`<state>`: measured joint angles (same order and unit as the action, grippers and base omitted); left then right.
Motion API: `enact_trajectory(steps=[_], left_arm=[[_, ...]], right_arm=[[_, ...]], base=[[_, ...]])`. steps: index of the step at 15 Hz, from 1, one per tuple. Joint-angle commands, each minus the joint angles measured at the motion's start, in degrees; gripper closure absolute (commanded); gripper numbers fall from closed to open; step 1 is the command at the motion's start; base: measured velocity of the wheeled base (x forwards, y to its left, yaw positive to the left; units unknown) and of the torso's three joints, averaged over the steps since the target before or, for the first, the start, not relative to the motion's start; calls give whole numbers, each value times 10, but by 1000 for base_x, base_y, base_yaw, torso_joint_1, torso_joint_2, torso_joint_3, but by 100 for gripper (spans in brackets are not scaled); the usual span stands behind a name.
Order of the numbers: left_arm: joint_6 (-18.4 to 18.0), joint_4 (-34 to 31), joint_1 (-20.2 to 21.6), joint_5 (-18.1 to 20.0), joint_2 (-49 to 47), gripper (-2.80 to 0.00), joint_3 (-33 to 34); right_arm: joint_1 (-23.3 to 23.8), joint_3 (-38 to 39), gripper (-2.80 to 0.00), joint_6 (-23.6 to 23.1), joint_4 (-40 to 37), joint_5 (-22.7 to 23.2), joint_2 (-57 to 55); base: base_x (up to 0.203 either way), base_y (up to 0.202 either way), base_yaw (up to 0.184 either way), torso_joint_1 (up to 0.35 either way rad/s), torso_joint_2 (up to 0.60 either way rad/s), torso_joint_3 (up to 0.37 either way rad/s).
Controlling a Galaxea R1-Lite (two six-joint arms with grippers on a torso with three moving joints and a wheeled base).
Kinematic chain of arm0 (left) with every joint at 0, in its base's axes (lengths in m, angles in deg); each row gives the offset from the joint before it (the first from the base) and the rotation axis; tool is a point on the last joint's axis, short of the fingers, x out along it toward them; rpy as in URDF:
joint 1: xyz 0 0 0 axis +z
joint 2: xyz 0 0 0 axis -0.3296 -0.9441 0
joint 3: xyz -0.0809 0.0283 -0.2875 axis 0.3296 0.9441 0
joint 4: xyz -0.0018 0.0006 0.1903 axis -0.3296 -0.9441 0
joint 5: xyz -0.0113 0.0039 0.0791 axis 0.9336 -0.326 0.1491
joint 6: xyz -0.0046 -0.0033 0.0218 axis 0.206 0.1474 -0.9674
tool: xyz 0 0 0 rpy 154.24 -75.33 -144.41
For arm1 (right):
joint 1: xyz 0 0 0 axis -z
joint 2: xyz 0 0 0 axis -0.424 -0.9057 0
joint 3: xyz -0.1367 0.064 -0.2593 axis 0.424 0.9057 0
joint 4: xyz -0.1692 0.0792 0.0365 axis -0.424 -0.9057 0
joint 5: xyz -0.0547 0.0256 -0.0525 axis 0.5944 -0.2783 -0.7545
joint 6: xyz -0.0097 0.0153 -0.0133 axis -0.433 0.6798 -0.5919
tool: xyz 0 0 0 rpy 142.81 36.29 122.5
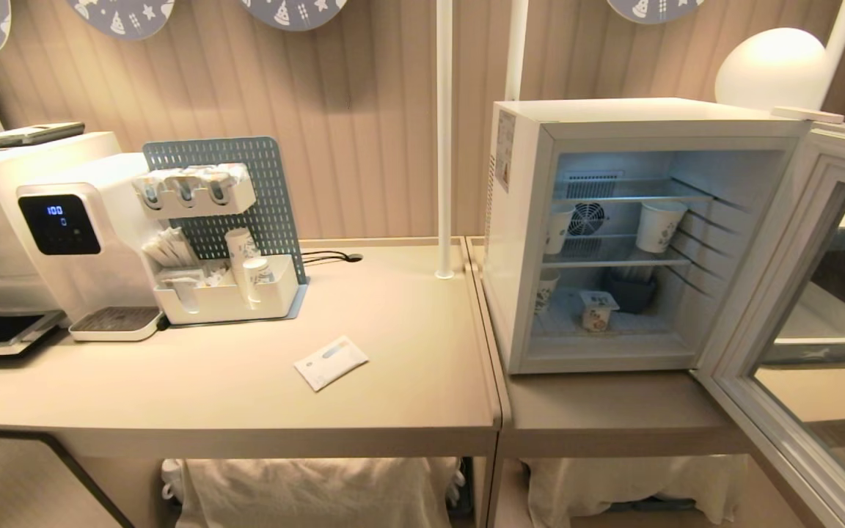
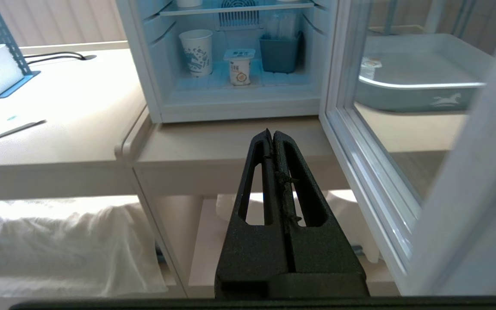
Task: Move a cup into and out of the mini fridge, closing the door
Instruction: Take the yoghurt out of the freezer
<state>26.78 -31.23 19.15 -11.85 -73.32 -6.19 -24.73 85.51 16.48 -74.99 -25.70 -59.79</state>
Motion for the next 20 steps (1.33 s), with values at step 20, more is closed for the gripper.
enact_trajectory(steps=[20], left_arm=[[3, 0, 0, 0, -1, 0, 0]], right_arm=[[0, 0, 0, -1, -1, 0, 0]], base=[[43, 0, 0, 1, 1, -36]])
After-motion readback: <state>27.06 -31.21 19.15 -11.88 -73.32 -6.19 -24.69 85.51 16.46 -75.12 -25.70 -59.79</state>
